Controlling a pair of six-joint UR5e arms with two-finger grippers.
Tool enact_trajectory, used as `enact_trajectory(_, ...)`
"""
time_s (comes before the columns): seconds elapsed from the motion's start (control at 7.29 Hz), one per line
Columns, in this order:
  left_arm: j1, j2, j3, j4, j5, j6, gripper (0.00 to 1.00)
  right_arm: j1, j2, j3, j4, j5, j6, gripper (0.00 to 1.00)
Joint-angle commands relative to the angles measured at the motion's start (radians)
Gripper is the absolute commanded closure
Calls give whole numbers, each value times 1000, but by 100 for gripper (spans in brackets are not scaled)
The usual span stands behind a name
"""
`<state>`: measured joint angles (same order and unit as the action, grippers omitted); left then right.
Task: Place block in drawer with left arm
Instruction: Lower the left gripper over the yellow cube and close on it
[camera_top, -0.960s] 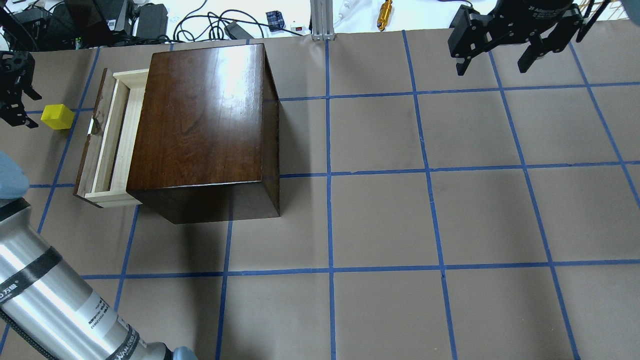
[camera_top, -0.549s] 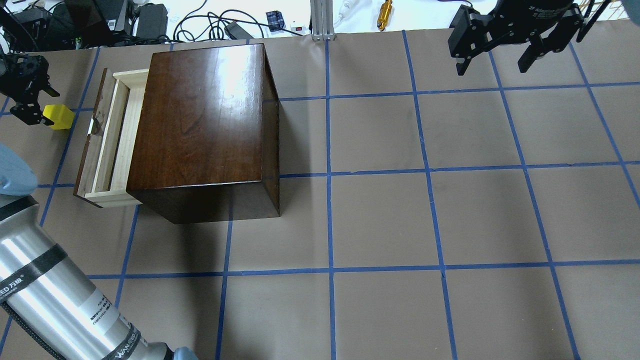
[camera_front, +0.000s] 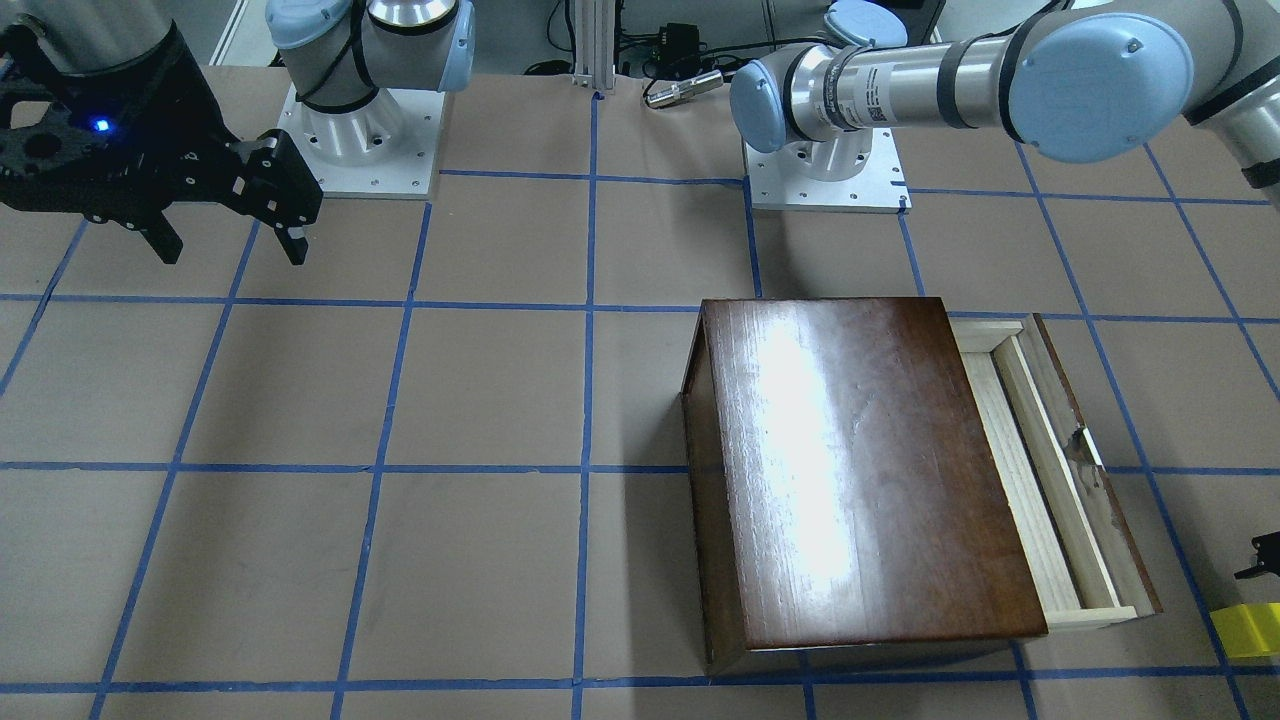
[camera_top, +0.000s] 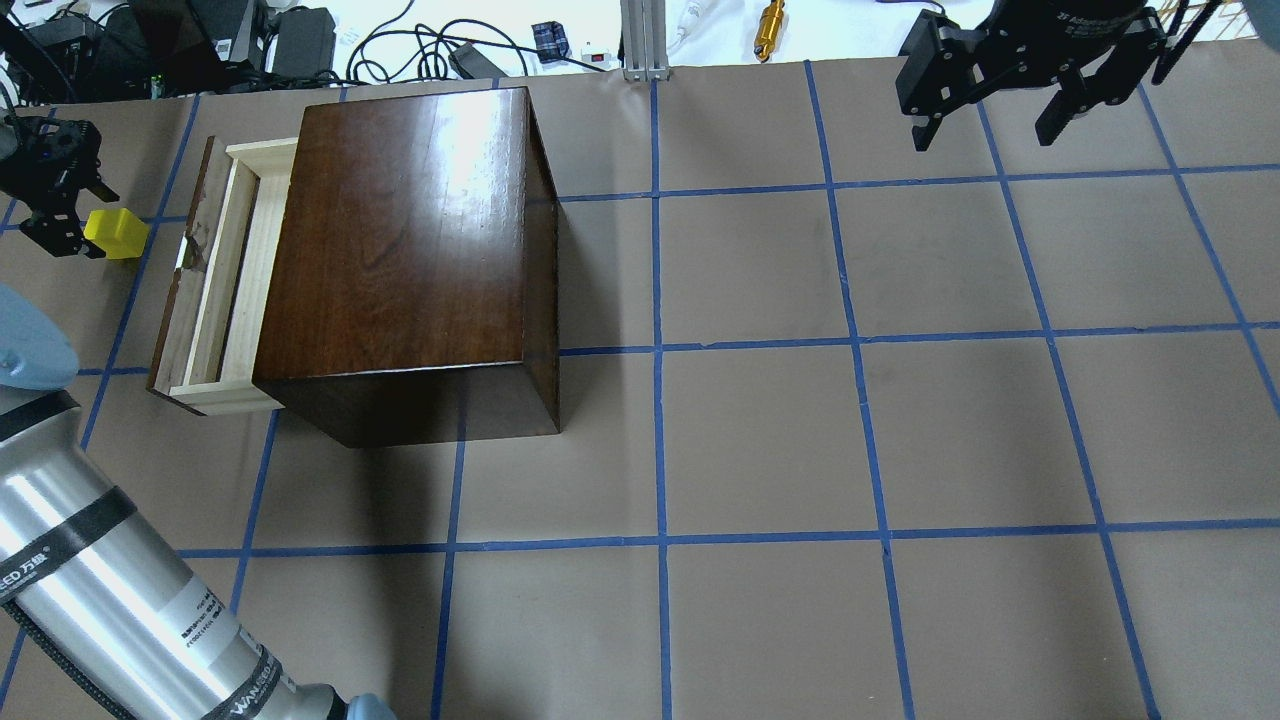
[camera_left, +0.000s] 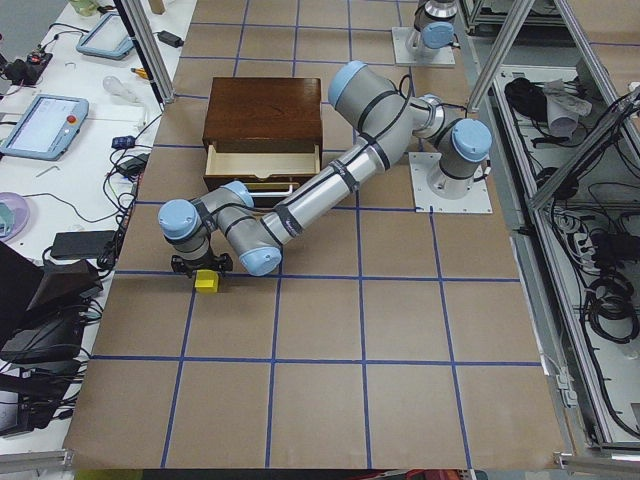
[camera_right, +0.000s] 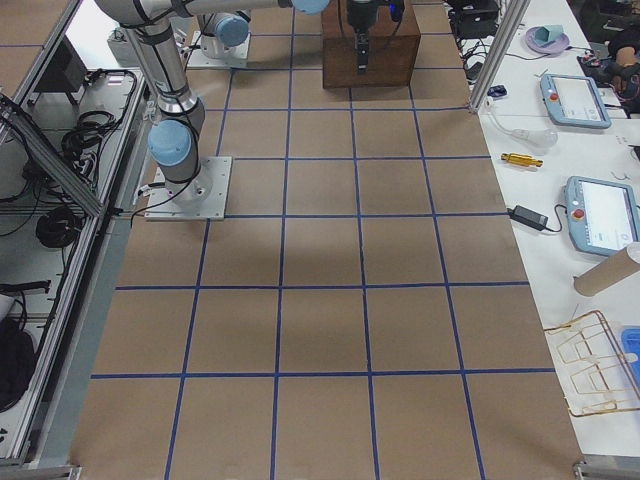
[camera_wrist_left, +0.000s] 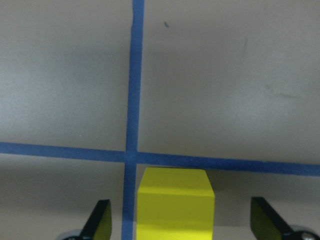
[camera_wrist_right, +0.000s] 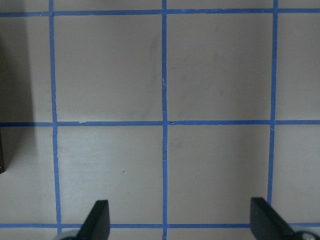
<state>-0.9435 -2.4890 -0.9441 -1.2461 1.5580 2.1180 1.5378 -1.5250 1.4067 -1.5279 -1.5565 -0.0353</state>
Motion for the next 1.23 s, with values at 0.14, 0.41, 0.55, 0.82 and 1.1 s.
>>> enact_trajectory(0.14,0,-34,31,0,1,3,3,1,-1,0,0,1,0,0)
enact_trajectory(0.41,2,-37,31,0,1,0,4,1,0,0,0,1,0,0)
enact_trajectory(0.55,0,-43,31,0,1,6,5,1,0,0,0,0,0,0)
enact_trajectory(0.82,2,-48,30,0,1,8,5,1,-1,0,0,0,0,0)
enact_trajectory(1.1,2,-51,30,0,1,13,24,1,0,0,0,0,0,0)
